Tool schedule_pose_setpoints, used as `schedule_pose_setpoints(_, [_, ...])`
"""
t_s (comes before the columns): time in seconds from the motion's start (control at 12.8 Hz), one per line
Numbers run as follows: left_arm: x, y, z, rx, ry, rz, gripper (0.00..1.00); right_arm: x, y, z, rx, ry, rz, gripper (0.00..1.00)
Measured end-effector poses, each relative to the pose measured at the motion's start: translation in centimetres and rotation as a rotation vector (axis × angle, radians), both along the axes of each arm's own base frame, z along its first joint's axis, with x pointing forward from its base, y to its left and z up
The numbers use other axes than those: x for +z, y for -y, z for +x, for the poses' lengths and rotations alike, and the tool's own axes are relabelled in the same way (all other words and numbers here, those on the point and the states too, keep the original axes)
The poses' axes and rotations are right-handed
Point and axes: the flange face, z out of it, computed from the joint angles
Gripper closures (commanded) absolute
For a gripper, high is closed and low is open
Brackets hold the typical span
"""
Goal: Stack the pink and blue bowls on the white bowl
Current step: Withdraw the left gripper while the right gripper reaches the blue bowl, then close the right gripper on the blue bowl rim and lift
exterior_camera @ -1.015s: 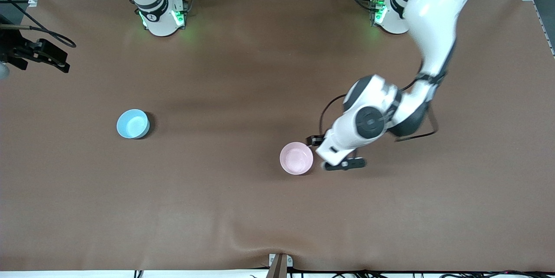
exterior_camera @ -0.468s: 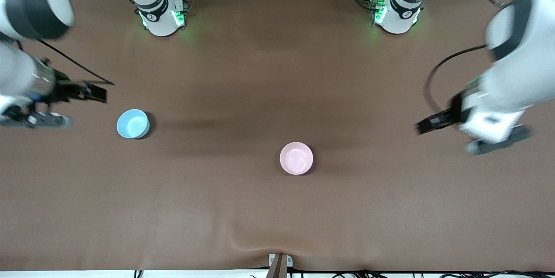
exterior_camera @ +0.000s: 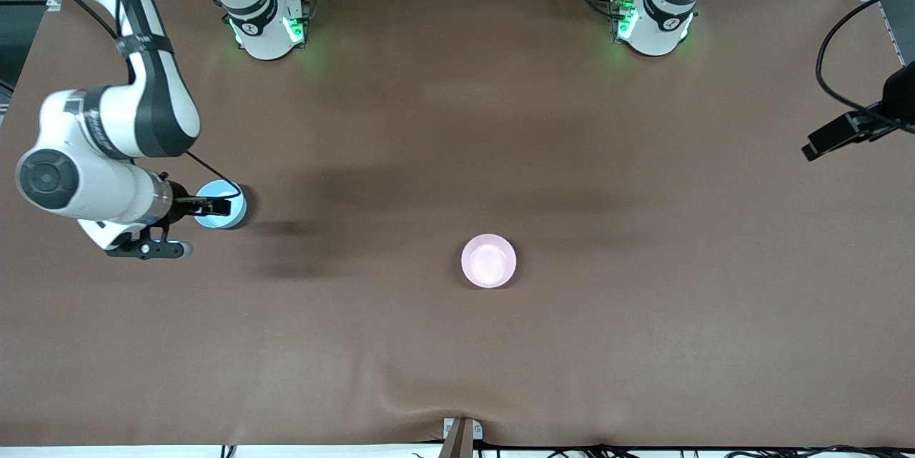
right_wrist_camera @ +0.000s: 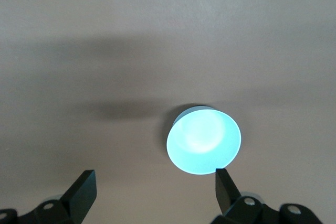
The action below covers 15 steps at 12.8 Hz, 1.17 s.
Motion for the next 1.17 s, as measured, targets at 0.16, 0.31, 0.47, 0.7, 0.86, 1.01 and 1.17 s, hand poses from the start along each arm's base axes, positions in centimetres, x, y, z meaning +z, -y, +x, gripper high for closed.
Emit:
schedule_pose_setpoints(0.16, [0.5, 0.3, -0.6, -0.004, -0.005, 0.005, 0.00, -2.8, 0.7, -1.1, -0.010, 0.009, 0.003, 0.00])
schedule_pose_setpoints(0.31, [0.8, 0.8, -1.2, -0.010, -0.007, 0.010, 0.00, -4.8, 2.0, -2.2, -0.034, -0.005, 0.014, 0.00])
schedule_pose_setpoints(0.47, [0.7, 1.1, -2.1, -0.011, -0.015, 0.022, 0.00, -5.9, 4.1, -2.5, 0.010, 0.009, 0.034, 0.00])
schedule_pose_setpoints(0.7, [0.6, 2.1, -3.1, -0.026, -0.024, 0.030, 0.00, -7.7, 9.9, -3.1, 0.020, 0.007, 0.057, 0.06])
schedule_pose_setpoints(0.86, [0.5, 2.4, -3.2, -0.031, -0.026, 0.031, 0.00, -9.3, 12.3, -3.5, 0.031, 0.009, 0.067, 0.21])
schedule_pose_setpoints(1.01, [0.2, 2.5, -3.2, -0.032, -0.033, 0.031, 0.00, -11.6, 12.9, -4.7, 0.032, 0.005, 0.073, 0.34])
schedule_pose_setpoints(1.17, [-0.2, 2.5, -3.2, -0.033, -0.041, 0.032, 0.00, -13.8, 12.4, -5.9, 0.040, 0.023, 0.073, 0.49])
